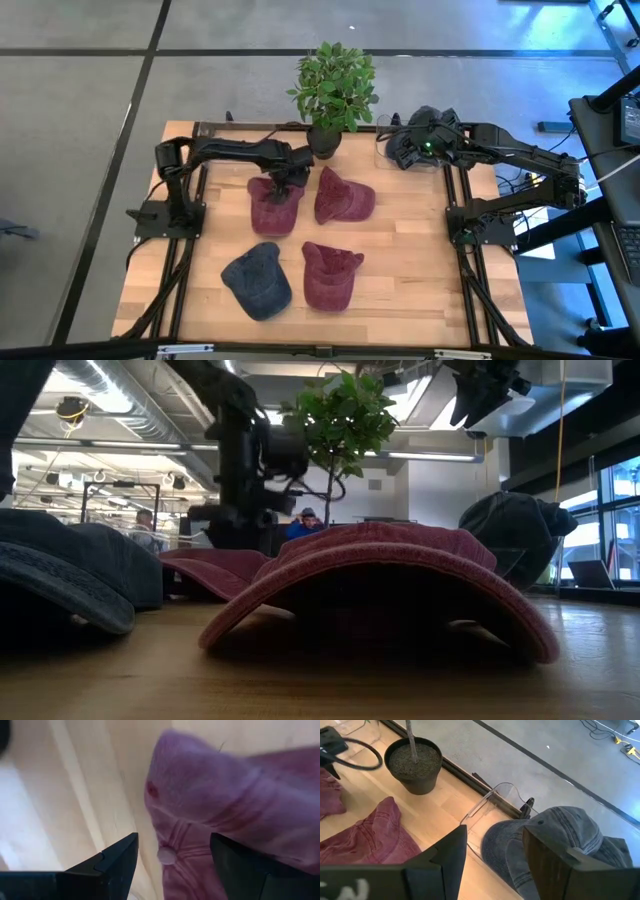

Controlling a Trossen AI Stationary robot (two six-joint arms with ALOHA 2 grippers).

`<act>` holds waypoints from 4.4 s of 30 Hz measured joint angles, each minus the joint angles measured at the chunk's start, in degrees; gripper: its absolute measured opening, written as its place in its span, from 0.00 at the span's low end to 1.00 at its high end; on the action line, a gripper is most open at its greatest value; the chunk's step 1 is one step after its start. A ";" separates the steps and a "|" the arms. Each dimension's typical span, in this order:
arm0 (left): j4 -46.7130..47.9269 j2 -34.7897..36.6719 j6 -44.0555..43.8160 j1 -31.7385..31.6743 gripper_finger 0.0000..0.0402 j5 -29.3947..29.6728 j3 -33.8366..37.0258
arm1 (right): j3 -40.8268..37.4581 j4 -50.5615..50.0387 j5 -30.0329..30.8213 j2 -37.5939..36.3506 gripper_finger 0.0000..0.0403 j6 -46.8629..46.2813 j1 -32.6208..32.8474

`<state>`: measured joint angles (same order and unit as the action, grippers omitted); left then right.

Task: Pick & Place hat
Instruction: Put the top left red cap into the left transparent bin

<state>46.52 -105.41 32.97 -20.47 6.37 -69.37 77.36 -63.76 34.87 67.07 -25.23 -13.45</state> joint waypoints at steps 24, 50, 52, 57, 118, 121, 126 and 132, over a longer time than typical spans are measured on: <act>0.73 -5.70 -0.77 1.27 0.53 -0.67 -0.13 | 0.00 -1.95 0.02 0.00 0.48 0.11 -0.02; 11.80 -0.66 -16.76 0.32 0.01 -16.15 -7.27 | 0.00 -4.63 -0.04 0.00 0.48 1.33 0.00; 13.10 0.55 -18.38 0.14 0.01 -17.46 -8.89 | 0.00 -4.64 -0.04 0.00 0.48 2.27 0.00; 20.07 3.76 -22.75 -0.36 0.01 -18.94 -13.01 | 0.00 -4.67 -0.18 -0.02 0.48 4.51 0.00; 43.57 17.57 -39.47 -36.89 0.00 -2.92 -26.95 | 0.00 -3.87 -0.63 -0.02 0.48 7.56 0.00; 43.56 17.93 -39.76 -36.90 0.00 0.43 -24.33 | 0.00 -3.85 -0.63 -0.02 0.48 7.63 0.00; 43.46 17.98 -39.89 -37.33 0.00 4.24 -22.11 | 0.00 -3.85 -0.63 -0.02 0.48 7.72 -0.01; 43.49 17.82 -39.95 -37.62 0.00 7.98 -20.08 | 0.00 -3.81 -0.61 -0.02 0.48 7.54 -0.01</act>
<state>90.02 -87.59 -6.98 -58.09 14.35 -89.45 77.36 -67.58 34.26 67.05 -17.69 -13.47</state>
